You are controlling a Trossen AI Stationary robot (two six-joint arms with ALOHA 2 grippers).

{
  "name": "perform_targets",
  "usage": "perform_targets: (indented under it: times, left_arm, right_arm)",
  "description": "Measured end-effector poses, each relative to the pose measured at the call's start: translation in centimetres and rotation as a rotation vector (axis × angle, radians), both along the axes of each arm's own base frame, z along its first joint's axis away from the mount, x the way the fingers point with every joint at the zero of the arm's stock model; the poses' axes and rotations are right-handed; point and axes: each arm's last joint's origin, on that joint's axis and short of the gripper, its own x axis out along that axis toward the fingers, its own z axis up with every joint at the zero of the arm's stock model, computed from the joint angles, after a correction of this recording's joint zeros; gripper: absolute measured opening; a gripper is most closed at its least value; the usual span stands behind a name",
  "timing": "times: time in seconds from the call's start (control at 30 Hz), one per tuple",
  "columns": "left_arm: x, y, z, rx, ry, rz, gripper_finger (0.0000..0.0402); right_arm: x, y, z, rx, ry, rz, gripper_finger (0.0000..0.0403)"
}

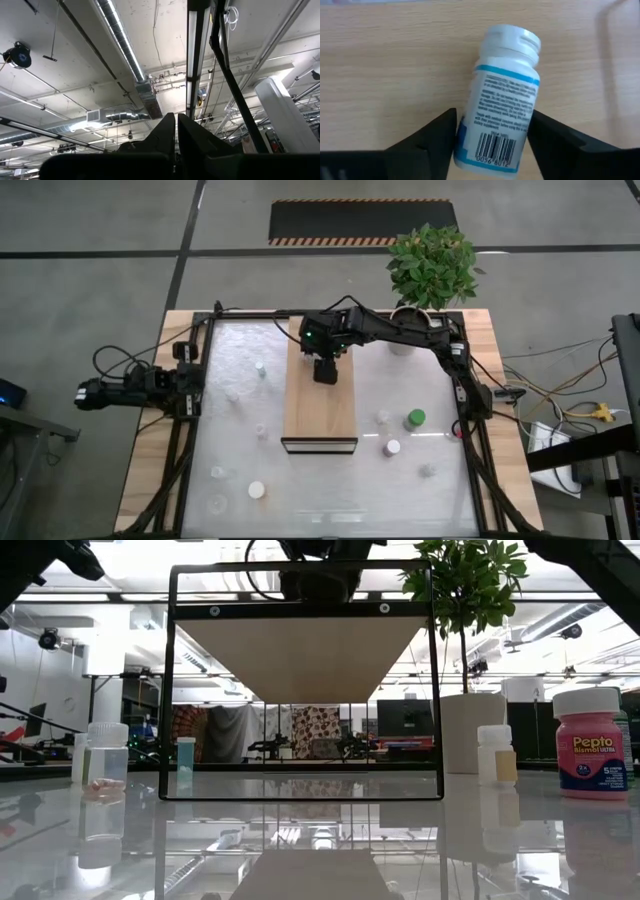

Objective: Pick and place medicine bottles onto shelf by color
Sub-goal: Put the blue pill bottle on the shelf

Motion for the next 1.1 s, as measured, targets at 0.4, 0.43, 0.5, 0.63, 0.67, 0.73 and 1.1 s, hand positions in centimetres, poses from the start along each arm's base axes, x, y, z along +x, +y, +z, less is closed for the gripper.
perform_targets:
  times: [0.4,0.43,0.5,0.63,0.67,0.73,1.1]
  left_arm:
    - [0.1,0.0,0.0,0.000,0.004,0.000,0.0004]
    - [0.1,0.0,0.0,0.000,0.005,0.000,0.0004]
    - [0.1,0.0,0.0,0.000,0.006,0.000,0.0004]
    - [0.1,0.0,0.0,-0.003,0.006,-0.004,0.0004]
    - [0.1,0.0,0.0,-0.010,0.006,-0.011,0.0004]
    - [0.1,0.0,0.0,-0.024,0.006,-0.024,0.0004]
    - [0.3,0.0,-0.2,-0.070,0.030,-0.076,0.0004]
  right_arm:
    - [-2.3,8.4,5.4,-0.121,-0.273,0.082,0.0118]
    - [-2.8,9.4,5.3,-0.162,-0.297,0.079,0.0118]
    - [-3.9,11.0,5.2,-0.233,-0.372,0.067,0.0118]
    - [-6.0,12.9,3.4,-0.304,-0.584,0.015,0.0118]
    - [-6.4,13.0,2.7,-0.309,-0.657,-0.006,0.0118]
    - [-7.0,12.9,0.6,-0.309,-0.785,-0.035,0.0119]
    - [-10.8,10.9,-9.4,-0.319,-1.165,-0.224,0.0121]
